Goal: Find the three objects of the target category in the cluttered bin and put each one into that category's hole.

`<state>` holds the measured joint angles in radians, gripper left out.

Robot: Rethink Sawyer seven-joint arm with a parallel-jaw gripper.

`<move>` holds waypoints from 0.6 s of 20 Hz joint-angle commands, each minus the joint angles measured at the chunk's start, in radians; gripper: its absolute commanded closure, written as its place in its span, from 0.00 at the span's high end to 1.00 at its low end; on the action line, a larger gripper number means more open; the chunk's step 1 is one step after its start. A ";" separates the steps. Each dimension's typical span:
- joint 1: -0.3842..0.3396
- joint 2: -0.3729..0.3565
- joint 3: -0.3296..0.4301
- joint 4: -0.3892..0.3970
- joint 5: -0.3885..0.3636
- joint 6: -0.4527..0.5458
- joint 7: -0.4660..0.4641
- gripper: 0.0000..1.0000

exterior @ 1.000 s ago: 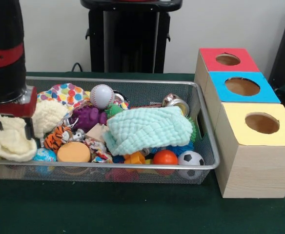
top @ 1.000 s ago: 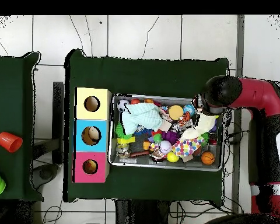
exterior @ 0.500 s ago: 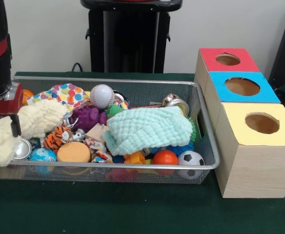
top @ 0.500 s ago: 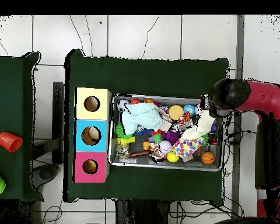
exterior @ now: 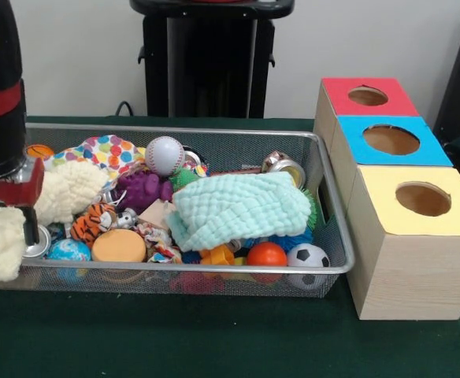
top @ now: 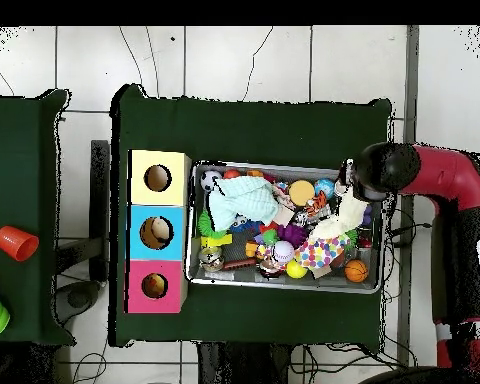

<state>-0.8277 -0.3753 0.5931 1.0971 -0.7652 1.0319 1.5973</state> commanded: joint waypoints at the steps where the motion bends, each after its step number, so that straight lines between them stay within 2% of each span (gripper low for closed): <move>1: -0.004 0.097 -0.044 0.143 -0.023 -0.179 -0.024 1.00; 4: 0.010 0.075 -0.057 0.178 0.013 -0.173 0.015 1.00; 6: 0.022 0.025 -0.061 0.230 0.062 -0.133 0.054 1.00; 9: 0.071 -0.101 -0.077 0.330 0.158 -0.047 0.168 1.00; 12: 0.126 -0.170 -0.109 0.373 0.219 -0.016 0.243 1.00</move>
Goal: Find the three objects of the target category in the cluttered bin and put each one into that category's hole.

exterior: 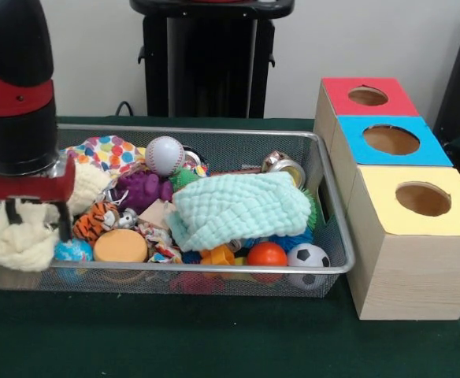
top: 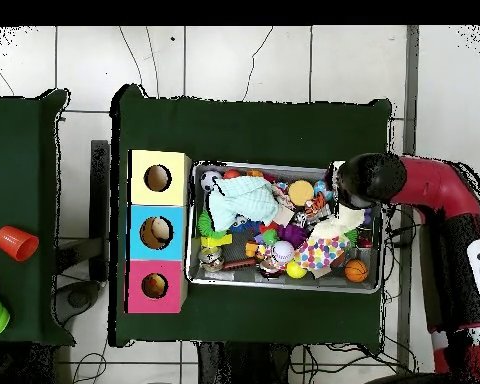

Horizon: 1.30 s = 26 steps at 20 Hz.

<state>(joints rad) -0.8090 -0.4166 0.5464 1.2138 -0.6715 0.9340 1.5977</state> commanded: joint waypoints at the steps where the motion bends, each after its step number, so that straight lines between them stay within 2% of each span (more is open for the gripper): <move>1: 0.124 -0.140 -0.074 0.264 0.143 0.086 0.265 1.00; 6: 0.161 -0.151 -0.123 0.285 0.220 0.068 0.265 1.00; 14: 0.215 -0.125 -0.186 0.286 0.291 0.008 0.260 1.00; 26: 0.241 -0.109 -0.240 0.312 0.340 -0.070 0.232 1.00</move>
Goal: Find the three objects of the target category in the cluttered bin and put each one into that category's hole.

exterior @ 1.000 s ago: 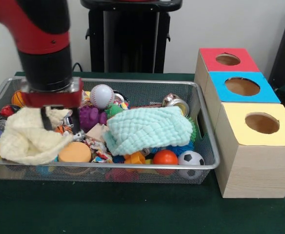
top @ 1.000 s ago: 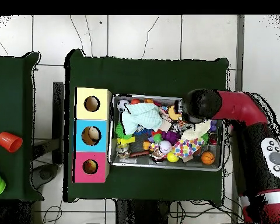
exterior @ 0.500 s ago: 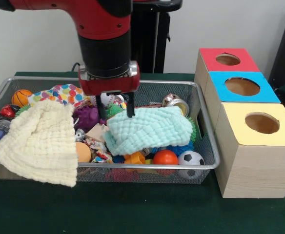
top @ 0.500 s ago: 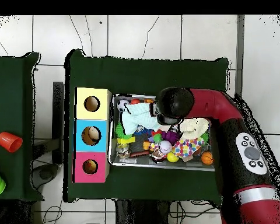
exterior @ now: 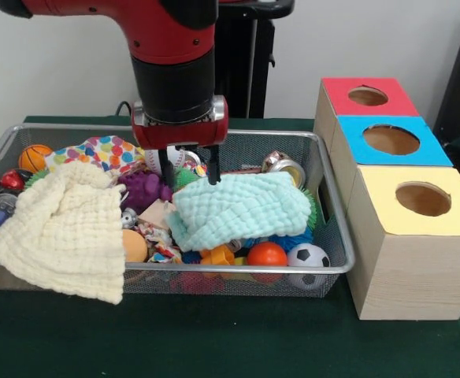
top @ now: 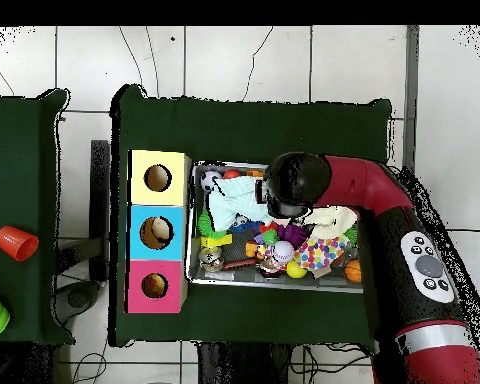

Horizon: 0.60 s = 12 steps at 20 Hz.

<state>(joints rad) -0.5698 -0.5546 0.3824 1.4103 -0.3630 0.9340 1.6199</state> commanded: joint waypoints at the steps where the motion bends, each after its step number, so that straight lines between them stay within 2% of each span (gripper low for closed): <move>1: 0.004 0.030 -0.080 0.118 0.034 -0.078 0.208 1.00; 6: 0.012 0.031 -0.098 0.122 0.039 -0.102 0.197 1.00; 12: -0.013 0.045 -0.104 0.132 0.049 -0.131 0.157 1.00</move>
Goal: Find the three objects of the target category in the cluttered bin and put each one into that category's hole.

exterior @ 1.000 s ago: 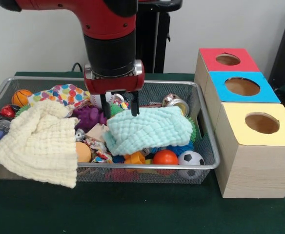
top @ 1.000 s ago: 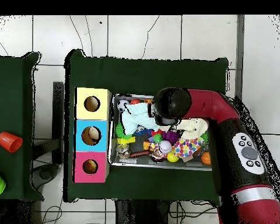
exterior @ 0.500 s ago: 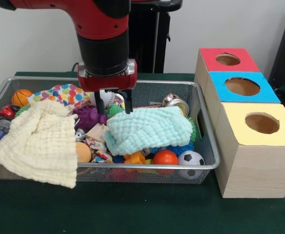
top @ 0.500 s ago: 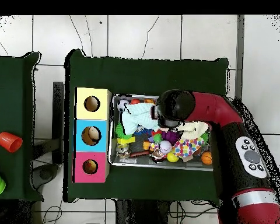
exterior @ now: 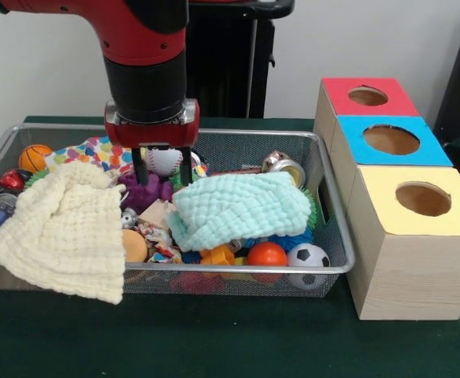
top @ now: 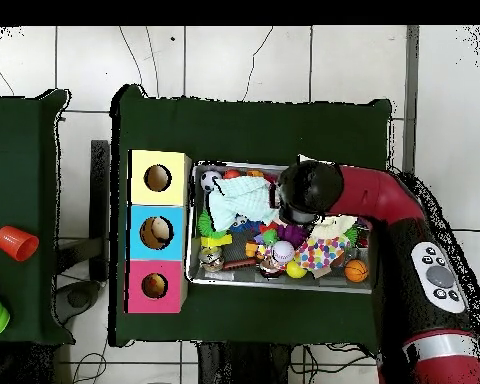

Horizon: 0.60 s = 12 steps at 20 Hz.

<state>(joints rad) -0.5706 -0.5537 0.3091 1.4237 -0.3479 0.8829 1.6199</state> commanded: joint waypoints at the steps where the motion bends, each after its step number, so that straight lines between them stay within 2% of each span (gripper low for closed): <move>1: -0.017 0.044 -0.033 0.132 0.033 -0.100 0.160 1.00; 5: -0.028 0.054 -0.051 0.179 0.025 -0.201 0.182 1.00; 12: -0.031 0.099 -0.081 0.200 0.022 -0.334 0.198 1.00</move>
<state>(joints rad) -0.5796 -0.5347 0.2561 1.5237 -0.3427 0.6634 1.6199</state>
